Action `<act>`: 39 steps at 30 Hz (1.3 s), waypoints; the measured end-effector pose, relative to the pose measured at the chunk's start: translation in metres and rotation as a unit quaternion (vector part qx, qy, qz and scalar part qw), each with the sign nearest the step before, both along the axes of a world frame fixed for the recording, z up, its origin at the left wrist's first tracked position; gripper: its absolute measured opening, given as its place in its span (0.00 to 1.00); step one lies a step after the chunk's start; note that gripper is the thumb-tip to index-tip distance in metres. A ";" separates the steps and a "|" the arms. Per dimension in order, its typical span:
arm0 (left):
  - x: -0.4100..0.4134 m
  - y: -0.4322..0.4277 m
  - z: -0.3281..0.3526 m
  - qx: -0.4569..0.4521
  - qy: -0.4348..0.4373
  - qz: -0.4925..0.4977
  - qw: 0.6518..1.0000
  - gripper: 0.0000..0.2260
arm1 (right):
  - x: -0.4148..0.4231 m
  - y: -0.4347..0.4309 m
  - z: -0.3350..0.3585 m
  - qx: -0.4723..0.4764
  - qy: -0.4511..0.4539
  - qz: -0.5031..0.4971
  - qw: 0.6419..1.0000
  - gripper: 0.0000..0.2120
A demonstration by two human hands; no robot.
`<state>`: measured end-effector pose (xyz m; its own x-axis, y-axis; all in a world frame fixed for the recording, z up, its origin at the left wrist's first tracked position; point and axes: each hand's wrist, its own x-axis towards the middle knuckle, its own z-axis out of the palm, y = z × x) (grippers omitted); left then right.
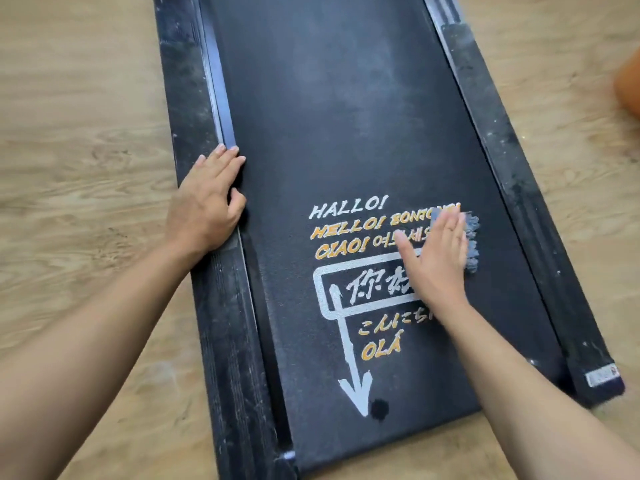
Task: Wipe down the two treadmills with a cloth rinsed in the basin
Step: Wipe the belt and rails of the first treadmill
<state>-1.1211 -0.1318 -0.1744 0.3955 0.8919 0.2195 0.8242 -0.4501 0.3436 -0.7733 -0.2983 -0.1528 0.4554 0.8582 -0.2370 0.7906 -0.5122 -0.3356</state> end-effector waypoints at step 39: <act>-0.010 0.000 0.002 0.010 0.045 -0.022 0.999 0.26 | -0.085 -0.047 0.001 -0.037 -0.034 0.359 0.932 0.48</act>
<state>-1.1313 -0.1321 -0.1726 0.4528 0.8692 0.1985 0.8306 -0.4922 0.2606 -0.8579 -0.3452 -0.1520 -0.2144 0.9300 -0.2984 0.9564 0.1379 -0.2573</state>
